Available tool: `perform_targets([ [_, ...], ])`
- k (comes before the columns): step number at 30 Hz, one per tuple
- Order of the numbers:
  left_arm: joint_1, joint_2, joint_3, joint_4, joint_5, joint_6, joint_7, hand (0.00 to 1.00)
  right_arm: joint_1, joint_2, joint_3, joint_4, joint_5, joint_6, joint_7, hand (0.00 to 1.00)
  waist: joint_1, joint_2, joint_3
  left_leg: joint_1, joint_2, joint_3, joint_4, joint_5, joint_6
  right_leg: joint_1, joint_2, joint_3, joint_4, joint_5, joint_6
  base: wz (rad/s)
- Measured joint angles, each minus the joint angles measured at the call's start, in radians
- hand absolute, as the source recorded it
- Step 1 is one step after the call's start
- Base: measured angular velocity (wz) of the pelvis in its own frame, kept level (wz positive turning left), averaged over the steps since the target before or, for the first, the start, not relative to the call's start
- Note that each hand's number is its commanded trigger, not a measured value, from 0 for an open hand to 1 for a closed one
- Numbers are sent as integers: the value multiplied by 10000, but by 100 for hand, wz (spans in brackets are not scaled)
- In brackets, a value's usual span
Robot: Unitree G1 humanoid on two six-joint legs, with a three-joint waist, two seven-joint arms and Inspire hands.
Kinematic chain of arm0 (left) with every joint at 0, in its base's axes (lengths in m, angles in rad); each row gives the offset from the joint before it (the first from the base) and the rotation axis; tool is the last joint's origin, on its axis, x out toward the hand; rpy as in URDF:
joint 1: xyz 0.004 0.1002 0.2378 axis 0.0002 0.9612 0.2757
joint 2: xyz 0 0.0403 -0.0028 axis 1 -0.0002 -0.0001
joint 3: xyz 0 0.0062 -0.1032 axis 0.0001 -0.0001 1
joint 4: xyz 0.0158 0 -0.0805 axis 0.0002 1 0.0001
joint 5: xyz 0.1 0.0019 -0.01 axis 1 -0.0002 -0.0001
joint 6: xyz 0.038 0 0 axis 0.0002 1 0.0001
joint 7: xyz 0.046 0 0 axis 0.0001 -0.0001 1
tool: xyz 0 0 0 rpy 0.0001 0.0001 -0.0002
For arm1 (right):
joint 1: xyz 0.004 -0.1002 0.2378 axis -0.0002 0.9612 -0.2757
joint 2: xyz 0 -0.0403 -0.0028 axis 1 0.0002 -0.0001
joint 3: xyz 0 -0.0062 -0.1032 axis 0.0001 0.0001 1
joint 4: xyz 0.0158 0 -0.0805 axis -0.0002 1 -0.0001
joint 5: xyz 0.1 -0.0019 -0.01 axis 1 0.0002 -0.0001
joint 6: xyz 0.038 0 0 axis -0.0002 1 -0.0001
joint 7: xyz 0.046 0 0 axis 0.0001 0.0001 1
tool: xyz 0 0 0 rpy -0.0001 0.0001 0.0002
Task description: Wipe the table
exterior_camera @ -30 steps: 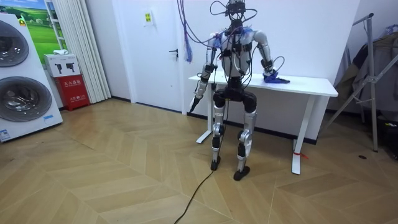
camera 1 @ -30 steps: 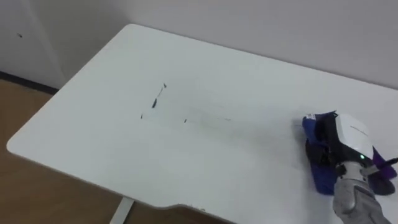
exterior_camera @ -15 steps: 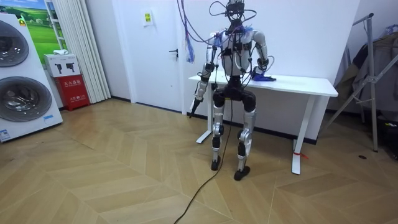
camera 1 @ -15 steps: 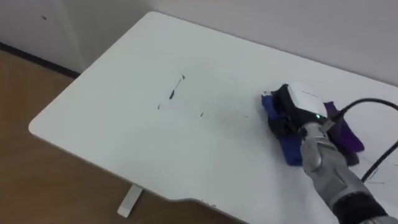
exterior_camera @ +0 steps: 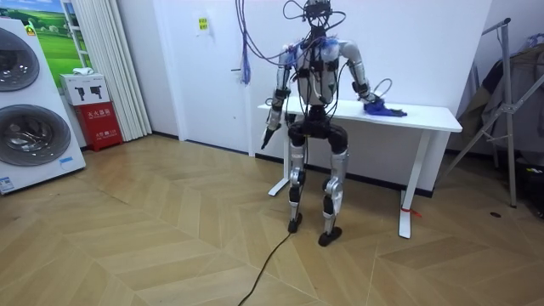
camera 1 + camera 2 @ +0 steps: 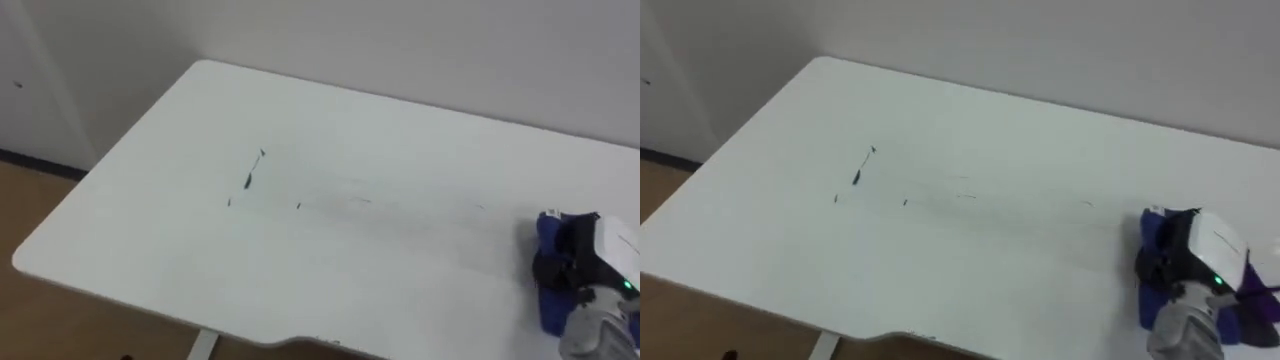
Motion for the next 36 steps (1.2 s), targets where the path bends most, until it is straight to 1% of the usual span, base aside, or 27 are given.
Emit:
perform_targets([
  [1,-36,8,-122,62,23,-20,-13,0,-227,149,342,-119,-143,119,216,100,125,-4,4,-37,40,-3,2,5,-33,-86,50,21,20,29,-47,-50],
  [2,-101,42,-370,244,10,-17,-14,0,-787,350,1107,-170,-288,178,515,100,451,-1,52,-70,114,-6,10,21,-60,-251,136,13,109,74,-126,-28],
  [3,-94,41,-530,311,-16,112,-26,0,-1307,571,1597,-163,-308,84,799,100,573,-51,142,-133,139,-92,16,68,-94,-306,170,-102,128,78,-160,-8],
  [4,-88,29,-577,311,-2,177,-46,0,-1477,652,1654,-166,-308,-9,884,100,586,-88,169,-189,129,-172,25,109,-83,-323,169,-188,137,69,-174,35],
  [5,-97,4,-601,284,48,282,-58,0,-1720,694,1665,-167,-331,-111,1022,100,773,-137,176,-285,115,-320,83,128,-80,-415,135,-431,141,56,-191,52],
  [7,229,40,-651,305,-25,394,-57,0,-1952,683,1614,-144,-318,-120,1093,100,988,-99,212,-342,71,-515,183,160,-39,-424,62,-611,279,42,-177,43],
  [10,852,72,-627,298,-11,631,-116,0,-1464,467,1148,424,-314,-291,883,100,821,-30,252,-395,50,-587,400,93,91,-547,-263,-732,1145,-111,-66,55],
  [12,952,131,-212,436,58,628,-279,0,-369,364,127,712,-129,-1159,-75,100,385,-49,242,-289,-49,-473,431,21,251,-678,-636,-649,1982,-186,19,55],
  [13,956,145,-38,464,74,620,-282,0,-107,362,-133,731,-96,-1333,-295,100,257,-43,241,-239,-57,-401,433,-8,300,-685,-699,-601,2146,-187,23,30],
  [15,989,460,169,471,176,459,-280,0,985,147,-843,717,205,-1921,-1279,100,-258,-77,213,-107,-39,214,482,-124,479,-676,-978,-464,2514,-158,80,6],
  [16,973,511,356,468,273,373,-276,0,1216,73,-1018,717,258,-2005,-1467,100,-330,-75,211,-111,-15,408,475,-173,527,-697,-1046,-480,2618,-152,100,-23],
  [17,897,573,768,456,368,209,-198,0,1627,-54,-1341,728,461,-2057,-1780,100,-426,-54,153,-130,97,827,527,-318,589,-727,-1155,-455,2924,-131,215,-34],
  [19,787,710,848,429,383,40,-49,0,2106,-214,-1721,840,734,-2052,-2087,100,-584,46,75,-177,265,1079,869,-541,635,-902,-1642,-501,3663,-259,278,-31],
  [20,671,756,822,434,398,-100,77,0,2264,-284,-1754,952,926,-2001,-2205,100,-606,131,-9,-279,419,1139,1167,-731,619,-966,-2017,-431,3923,-282,283,-26],
  [21,492,842,768,434,396,-168,154,0,2328,-300,-1743,981,1024,-1868,-2230,100,-648,135,-14,-389,589,1158,1466,-835,578,-1005,-2392,-331,3918,-295,333,-27],
  [22,353,883,687,419,393,-184,166,0,2257,-300,-1672,974,1035,-1757,-2232,100,-629,134,-14,-473,679,1163,1609,-878,532,-1011,-2527,-209,3793,-288,351,-25],
  [24,-272,991,196,441,167,-226,179,0,1700,-149,-971,969,992,-1075,-2101,100,-440,123,-9,-736,1135,1243,2000,-1000,366,-1006,-2763,163,2886,-171,535,-34],
  [25,-399,972,90,434,133,-226,184,0,1486,-77,-805,971,982,-836,-1989,100,-332,112,-5,-808,1267,1299,2120,-1032,292,-1012,-2766,182,2634,-126,587,-48],
  [27,-1121,915,-238,780,59,-219,161,0,260,369,-276,955,533,-205,-1037,100,20,22,15,-1291,1752,1382,2732,-1217,-95,-1203,-2661,91,1924,121,590,-54],
  [29,-1559,902,-497,1137,-227,-118,136,0,-749,666,188,935,98,-47,-288,100,324,-199,31,-1655,2027,1544,3009,-1233,-447,-1480,-2479,93,1689,347,555,-49],
  [30,-1538,842,-569,1082,-396,-103,113,0,-1259,833,325,930,-157,-110,49,100,498,-261,62,-1741,2282,1694,3058,-1158,-704,-1528,-2154,27,1443,576,500,-47],
  [31,-1450,822,-566,1079,-457,-113,106,0,-1444,889,337,920,-343,-227,186,100,571,-263,63,-1790,2400,1685,3063,-1099,-830,-1477,-1965,-146,1343,661,466,-27],
  [32,-1214,826,-561,1038,-465,-103,80,0,-1591,873,326,661,-780,-320,329,100,640,-286,72,-1918,2604,1615,3103,-921,-1049,-1434,-1500,-477,1331,956,384,-5],
  [33,-775,775,-543,899,-436,30,75,0,-1441,778,298,452,-978,-438,333,100,654,-107,59,-1964,2840,1581,3127,-829,-1362,-1305,-1212,-1015,1216,512,785,0],
  [34,-453,732,-538,750,-413,115,64,0,-1331,720,230,351,-1090,-483,321,100,615,5,59,-1958,2956,1494,3082,-752,-1511,-1301,-1041,-1042,1242,331,735,10],
  [35,138,584,-518,643,-404,179,57,0,-890,606,-125,9,-1143,-683,179,100,348,134,10,-1932,3087,1279,2859,-483,-1729,-1321,-828,-1177,1438,10,599,38],
  [36,635,369,-432,604,-387,289,28,0,-328,420,-495,-395,-1187,-841,-63,100,27,263,16,-1915,3081,1288,2791,-205,-1704,-1242,-815,-1296,1555,-325,524,55],
])
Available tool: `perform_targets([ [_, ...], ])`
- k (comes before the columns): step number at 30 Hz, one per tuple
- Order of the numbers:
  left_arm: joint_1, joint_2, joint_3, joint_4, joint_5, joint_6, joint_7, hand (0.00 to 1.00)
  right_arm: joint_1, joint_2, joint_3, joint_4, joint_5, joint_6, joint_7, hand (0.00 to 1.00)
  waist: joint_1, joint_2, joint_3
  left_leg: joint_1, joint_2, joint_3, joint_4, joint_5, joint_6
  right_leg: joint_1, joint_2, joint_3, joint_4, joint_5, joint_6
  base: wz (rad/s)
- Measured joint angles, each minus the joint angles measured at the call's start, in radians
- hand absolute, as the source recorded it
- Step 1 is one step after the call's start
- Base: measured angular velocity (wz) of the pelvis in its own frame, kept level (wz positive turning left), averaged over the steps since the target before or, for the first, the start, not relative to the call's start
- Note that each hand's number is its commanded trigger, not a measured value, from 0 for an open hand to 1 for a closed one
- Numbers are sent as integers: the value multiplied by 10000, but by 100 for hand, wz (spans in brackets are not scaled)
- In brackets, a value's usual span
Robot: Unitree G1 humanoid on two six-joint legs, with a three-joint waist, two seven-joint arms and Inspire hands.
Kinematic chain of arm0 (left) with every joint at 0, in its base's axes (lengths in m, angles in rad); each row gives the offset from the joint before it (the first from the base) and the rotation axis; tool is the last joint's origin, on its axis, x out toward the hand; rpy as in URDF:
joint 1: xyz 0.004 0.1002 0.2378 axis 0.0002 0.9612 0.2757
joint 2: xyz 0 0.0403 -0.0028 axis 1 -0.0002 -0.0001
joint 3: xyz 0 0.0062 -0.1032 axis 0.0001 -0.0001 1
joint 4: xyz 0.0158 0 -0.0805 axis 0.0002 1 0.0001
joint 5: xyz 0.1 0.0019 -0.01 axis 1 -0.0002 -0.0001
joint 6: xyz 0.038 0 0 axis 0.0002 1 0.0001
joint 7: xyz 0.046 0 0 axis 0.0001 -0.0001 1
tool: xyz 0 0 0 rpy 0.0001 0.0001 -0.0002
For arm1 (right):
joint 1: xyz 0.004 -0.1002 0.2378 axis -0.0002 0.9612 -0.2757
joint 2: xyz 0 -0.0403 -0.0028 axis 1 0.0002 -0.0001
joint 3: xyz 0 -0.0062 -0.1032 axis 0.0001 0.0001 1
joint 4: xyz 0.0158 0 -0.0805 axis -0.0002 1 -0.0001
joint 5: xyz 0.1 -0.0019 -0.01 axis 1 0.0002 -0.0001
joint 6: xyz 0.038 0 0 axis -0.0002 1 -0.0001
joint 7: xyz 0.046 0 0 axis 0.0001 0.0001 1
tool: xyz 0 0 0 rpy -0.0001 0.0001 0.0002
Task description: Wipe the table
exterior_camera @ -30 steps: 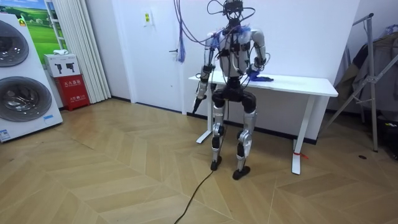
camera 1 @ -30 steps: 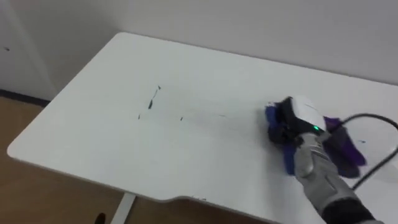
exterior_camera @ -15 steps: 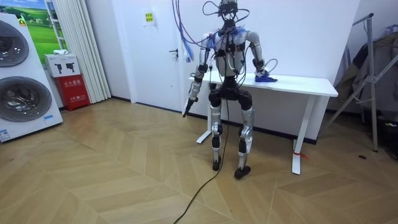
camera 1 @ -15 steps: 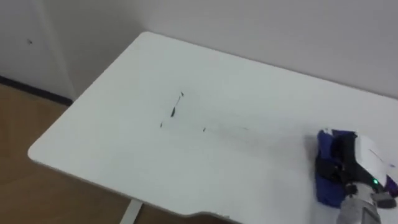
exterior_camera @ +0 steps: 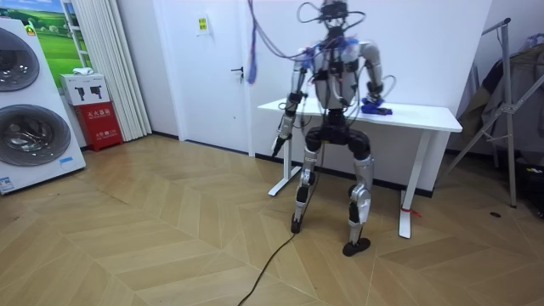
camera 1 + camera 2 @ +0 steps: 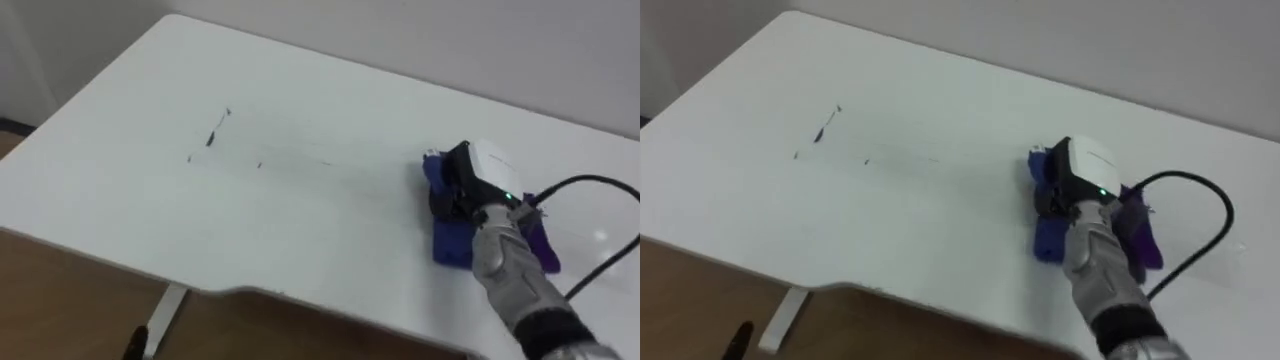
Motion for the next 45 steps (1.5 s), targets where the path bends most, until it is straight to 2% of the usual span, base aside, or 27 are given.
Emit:
perform_targets([
  [1,238,-81,17,-27,3,23,-35,0,300,-123,-150,-141,8,-75,-127,100,-160,36,11,18,-38,20,15,121,88,128,15,20,0,-129,-4,63],
  [2,633,-161,114,-73,13,47,-129,0,838,-325,-484,-266,168,-250,-341,100,-402,90,69,173,-334,-108,35,231,185,439,6,78,-92,-293,2,48],
  [3,813,-157,201,-92,16,68,-167,0,1249,-511,-730,-357,345,-350,-526,100,-493,125,78,411,-766,-288,-30,208,224,717,35,176,-276,-341,-18,31],
  [4,851,-160,275,-127,35,65,-170,0,1397,-570,-763,-456,358,-358,-535,100,-488,138,82,542,-953,-299,-125,182,270,780,50,202,-359,-344,-35,-6],
  [6,730,-172,541,-134,173,10,-178,0,1518,-571,-763,-716,345,-366,-592,100,-420,218,79,1132,-1489,-199,-972,128,382,746,144,461,-446,-312,-157,-34],
  [7,676,-177,587,-127,173,-21,-177,0,1485,-546,-759,-790,333,-366,-590,100,-346,280,83,1260,-1494,-153,-1225,134,391,740,227,543,-511,-299,-192,-37],
  [9,407,-338,578,-148,155,-143,-158,0,1234,-525,-294,-868,276,-212,-578,100,-77,394,19,1678,-1495,-122,-2065,210,366,550,362,846,-517,-275,-277,-39],
  [11,175,-375,457,-299,163,-143,-153,0,963,-386,273,-1055,163,164,-363,100,34,330,5,1759,-1523,-93,-2351,298,347,332,403,1088,-496,-226,-351,-41],
  [12,-86,-373,402,-328,165,-120,-100,0,844,-345,648,-1285,164,404,-124,100,158,191,-30,1714,-1523,-89,-2466,350,333,192,435,1146,-481,-171,-389,-28],
  [13,-246,-372,366,-328,164,-108,-52,0,755,-332,907,-1411,142,525,26,100,204,158,-20,1686,-1523,-86,-2508,391,332,151,452,1164,-497,-136,-395,-17],
  [15,-724,-384,348,-418,161,-107,-24,0,192,-209,1908,-1506,-388,734,563,100,467,-123,99,1604,-1519,-83,-2689,491,316,-59,523,1277,-576,-26,-450,-12],
  [17,-728,-384,293,-735,161,-140,-23,0,-176,114,2359,-1556,-682,734,1044,100,484,-297,162,1575,-1529,-128,-2744,494,314,-78,524,1265,-591,-14,-433,3],
  [18,-720,-377,238,-770,161,-192,-22,0,-183,239,2420,-1644,-687,646,1220,100,597,-402,155,1579,-1541,-158,-2784,494,315,-54,525,1229,-648,2,-407,7],
  [20,-549,-372,89,-925,92,-110,-25,0,-172,251,2373,-1682,-662,621,1253,100,673,-465,174,1573,-1567,-260,-2803,493,315,115,548,1108,-897,65,-355,18],
  [22,-162,-334,91,-1119,-198,-87,-36,0,41,230,2133,-1707,-595,501,1120,100,412,-461,187,1577,-1618,-501,-2823,493,315,386,549,847,-1134,108,-313,33],
  [25,306,-264,505,-956,-137,-56,-53,0,930,127,1424,-1687,-570,-110,422,100,198,-417,159,1616,-1668,-699,-2859,493,316,642,554,655,-1388,135,-265,25],
  [27,620,-267,971,-918,47,-21,-59,0,1742,20,640,-1688,-568,-470,-260,100,-192,-373,124,1680,-1774,-957,-2855,493,316,1013,522,418,-1595,164,-196,39],
  [30,780,-231,1289,-931,161,-25,-56,0,2461,-200,39,-1677,-516,-545,-847,100,-311,-304,79,1824,-1824,-999,-2849,490,321,1288,486,245,-1635,160,-151,18],
  [32,670,-274,1219,-935,125,-26,-54,0,2423,-351,85,-1555,-299,-537,-948,100,-278,-234,40,1834,-1821,-999,-2854,497,336,1302,489,248,-1634,156,-145,2],
  [34,564,-305,1007,-936,164,-31,-64,0,2073,-366,263,-1277,-206,-418,-904,100,-211,-171,11,1833,-1807,-999,-2857,525,381,1293,501,276,-1595,156,-148,0],
  [36,182,-357,779,-967,158,-44,-47,0,1578,-421,637,-1179,-184,243,-424,100,-17,-158,14,1829,-1797,-999,-2890,538,400,1250,507,341,-1545,169,-171,-8],
  [37,71,-380,745,-950,154,-44,-44,0,1418,-433,761,-1181,-188,419,-254,100,100,-167,17,1831,-1796,-988,-2944,540,403,1180,506,414,-1504,176,-185,-29],
  [40,-319,-450,490,-932,166,-12,-27,0,-106,-101,2264,-1255,-263,1229,966,100,957,-374,80,1693,-1791,-990,-3084,571,428,635,583,899,-1246,238,-343,-44],
  [41,-345,-474,450,-931,166,-7,-28,0,-421,-39,2488,-1266,-257,1286,1156,100,1034,-450,55,1648,-1791,-992,-3094,595,432,574,589,906,-1239,252,-360,-14],
  [43,-419,-498,277,-930,161,31,-44,0,-1319,336,3033,-1338,-199,1247,1527,100,1243,-540,135,1622,-1799,-1041,-3073,639,440,501,594,892,-1247,265,-363,12],
  [44,-474,-507,254,-934,165,41,-50,0,-1787,441,3120,-1339,-230,1033,1597,100,1360,-593,251,1575,-1824,-1191,-3054,639,440,504,592,782,-1287,269,-353,42],
  [45,-415,-494,258,-935,170,72,-55,0,-2000,438,3108,-1368,-244,872,1594,100,1383,-620,247,1484,-1862,-1466,-3014,638,445,595,580,583,-1332,295,-319,53],
])
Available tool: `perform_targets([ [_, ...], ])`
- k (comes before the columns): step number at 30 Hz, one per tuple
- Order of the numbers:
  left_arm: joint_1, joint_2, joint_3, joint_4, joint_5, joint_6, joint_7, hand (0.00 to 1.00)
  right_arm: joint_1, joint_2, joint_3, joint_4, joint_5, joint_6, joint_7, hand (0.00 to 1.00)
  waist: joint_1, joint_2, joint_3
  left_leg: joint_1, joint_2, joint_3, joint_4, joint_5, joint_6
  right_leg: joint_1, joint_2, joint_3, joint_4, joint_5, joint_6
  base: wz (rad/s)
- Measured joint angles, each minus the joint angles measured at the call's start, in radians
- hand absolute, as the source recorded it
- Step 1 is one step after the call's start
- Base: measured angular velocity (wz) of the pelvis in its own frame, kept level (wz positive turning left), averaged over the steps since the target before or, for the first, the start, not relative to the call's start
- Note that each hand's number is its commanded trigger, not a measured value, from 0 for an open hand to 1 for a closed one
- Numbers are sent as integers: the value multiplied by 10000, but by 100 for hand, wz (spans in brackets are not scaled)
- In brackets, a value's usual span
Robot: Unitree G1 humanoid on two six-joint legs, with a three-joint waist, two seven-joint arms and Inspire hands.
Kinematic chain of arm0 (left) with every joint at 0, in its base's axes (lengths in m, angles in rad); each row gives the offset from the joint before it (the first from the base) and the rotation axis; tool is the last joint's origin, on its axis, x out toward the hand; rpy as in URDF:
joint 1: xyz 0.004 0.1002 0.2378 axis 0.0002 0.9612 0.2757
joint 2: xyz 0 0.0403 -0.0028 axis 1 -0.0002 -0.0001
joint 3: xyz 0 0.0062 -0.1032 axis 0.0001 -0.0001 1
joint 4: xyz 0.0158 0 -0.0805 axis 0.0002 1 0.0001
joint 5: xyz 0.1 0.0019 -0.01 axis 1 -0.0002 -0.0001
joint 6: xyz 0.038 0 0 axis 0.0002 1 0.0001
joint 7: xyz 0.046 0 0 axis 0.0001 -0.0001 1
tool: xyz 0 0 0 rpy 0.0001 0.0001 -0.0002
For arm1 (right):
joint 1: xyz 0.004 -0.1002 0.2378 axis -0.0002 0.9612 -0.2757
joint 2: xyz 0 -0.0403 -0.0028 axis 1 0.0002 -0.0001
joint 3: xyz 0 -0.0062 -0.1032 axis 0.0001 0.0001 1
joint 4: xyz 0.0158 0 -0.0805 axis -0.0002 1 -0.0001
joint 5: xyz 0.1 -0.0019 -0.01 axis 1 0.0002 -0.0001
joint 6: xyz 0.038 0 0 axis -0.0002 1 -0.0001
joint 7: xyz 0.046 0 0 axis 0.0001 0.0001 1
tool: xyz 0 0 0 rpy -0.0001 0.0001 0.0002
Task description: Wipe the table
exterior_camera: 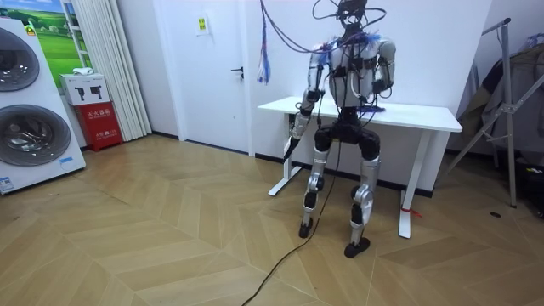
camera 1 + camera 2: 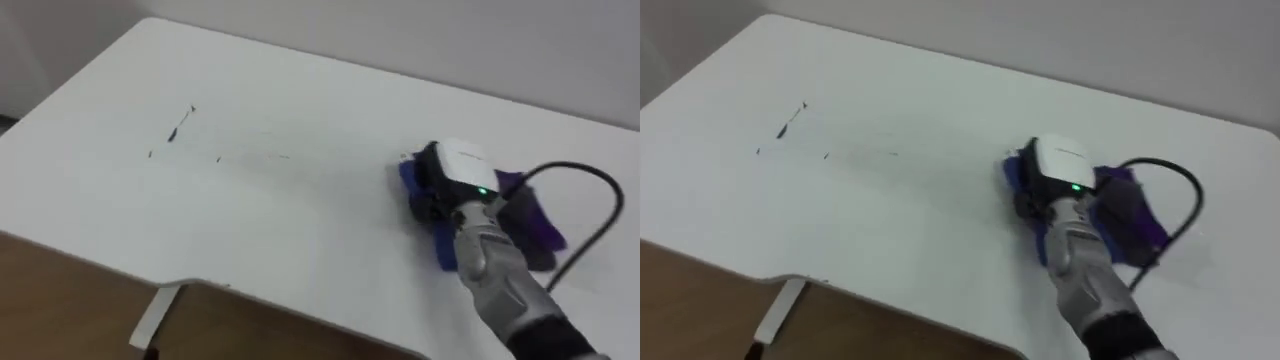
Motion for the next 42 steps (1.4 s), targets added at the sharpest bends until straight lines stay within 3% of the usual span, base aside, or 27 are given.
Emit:
perform_targets([
  [2,334,37,21,-47,-2,107,-3,0,106,-84,-63,4,0,-142,-80,100,5,-3,-2,14,-77,-132,13,-6,16,212,-42,-91,-129,4,10,45],
  [4,769,59,124,-228,-5,180,-38,0,713,-174,-345,174,-36,-315,-230,100,-164,13,8,94,-131,-196,8,-6,20,445,-66,-159,-217,27,48,36],
  [5,1041,88,284,-245,0,181,-93,0,1453,-183,-781,429,-46,-485,-475,100,-373,15,9,194,-213,-380,-7,-6,21,710,-90,-184,-356,36,71,52],
  [7,1507,95,712,-184,64,173,-220,0,3124,-206,-2043,-23,252,-1437,-1465,100,-1086,176,-27,346,-378,-463,-6,-3,28,1101,-200,-315,-474,21,141,45],
  [9,1593,148,971,-180,150,158,-223,0,3950,-361,-2568,-210,431,-1824,-2082,100,-1394,340,-97,493,-427,-423,-23,-17,52,1204,-258,-309,-463,14,213,-1],
  [12,1428,239,990,-172,129,-81,-220,0,4287,-581,-2800,-226,454,-1937,-2447,100,-1600,585,-215,753,-427,-295,-143,-23,63,1272,-300,-349,-441,2,237,-27],
  [14,1047,222,924,-172,125,-250,-203,0,4137,-546,-2763,-104,455,-1848,-2437,100,-1660,577,-186,854,-427,-293,-176,-38,88,1332,-304,-333,-422,-19,270,-11],
  [16,547,144,755,-155,59,-306,-179,0,3672,-475,-2629,206,456,-1576,-2333,100,-1549,595,-192,819,-425,-253,-159,-88,175,1207,-339,-322,-333,-97,382,-19],
  [18,-100,-98,441,-78,-20,-304,-155,0,2780,-345,-2085,372,412,-801,-1742,100,-1122,574,-155,747,-396,141,-25,-101,223,649,-584,-284,431,-239,291,-49],
  [20,-368,-130,-135,-15,-258,-306,-145,0,2071,-233,-1291,374,392,-350,-1141,100,-791,528,-46,648,-391,466,138,-165,314,230,-827,-333,1160,-271,249,-58],
  [21,-532,-130,-498,36,-409,-312,-148,0,1496,-16,-815,386,372,-235,-731,100,-531,471,65,513,-429,582,275,-278,391,-150,-1023,-403,1607,-266,241,-57],
  [22,-588,-124,-598,37,-413,-313,-151,0,1263,121,-628,388,317,-248,-554,100,-441,417,93,394,-447,618,422,-340,440,-316,-1126,-508,1808,-257,226,-30],
  [23,-606,-118,-634,31,-411,-311,-152,0,914,519,-440,388,165,-241,-293,100,-317,358,172,90,-453,614,782,-491,484,-550,-1316,-835,2135,-211,153,-10],
  [24,-668,-90,-682,9,-386,-300,-156,0,716,806,-323,398,-32,-334,-102,100,-97,266,173,-89,-442,669,1120,-626,578,-711,-1454,-1039,2369,-153,73,-7],
  [26,-654,47,-753,10,-398,-236,-212,0,492,887,-220,621,-164,-642,72,100,227,226,180,-325,-425,692,1489,-805,748,-855,-1672,-1252,2721,-10,-2,12],
  [29,-238,419,-702,55,-393,-227,-214,0,554,816,-278,1043,-191,-691,58,100,406,270,186,-484,-419,429,1655,-884,977,-881,-1846,-1393,2880,481,4,26],
  [32,175,812,-416,317,-390,-193,-222,0,1147,664,-671,1251,190,-1116,-504,100,356,272,156,-488,-391,385,1756,-965,1107,-817,-1917,-1374,2805,810,79,10],
  [34,280,912,-127,447,-407,-200,-223,0,1699,438,-917,1187,453,-1492,-839,100,1,281,126,-554,-432,157,1867,-1014,1167,-667,-1856,-1302,2482,857,155,26],
  [35,286,960,-31,534,-413,-253,-222,0,2050,270,-1115,1124,620,-1717,-1051,100,-145,309,57,-573,-439,87,1846,-1014,1171,-600,-1789,-1241,2293,925,197,23],
  [36,306,967,162,659,-402,-332,-228,0,2329,179,-1373,1120,725,-1896,-1156,100,-342,300,-68,-570,-436,88,1805,-1013,1169,-439,-1690,-1198,1872,956,224,15],
  [38,331,965,402,661,-401,-333,-225,0,2682,-38,-1680,1134,752,-2093,-1282,100,-697,255,-200,-535,-450,77,1752,-1001,1138,-119,-1496,-1064,1249,874,342,6],
  [40,288,932,443,667,-407,-335,-209,0,2884,-298,-1963,1193,784,-2137,-1369,100,-854,233,-240,-355,-453,118,1584,-939,1026,198,-1325,-1064,800,791,430,-5],
  [42,241,715,606,618,-529,-376,-207,0,2986,-631,-2197,1217,767,-2131,-1340,100,-1087,233,-274,-291,-371,254,1552,-885,871,492,-1035,-1208,335,635,482,-8],
])
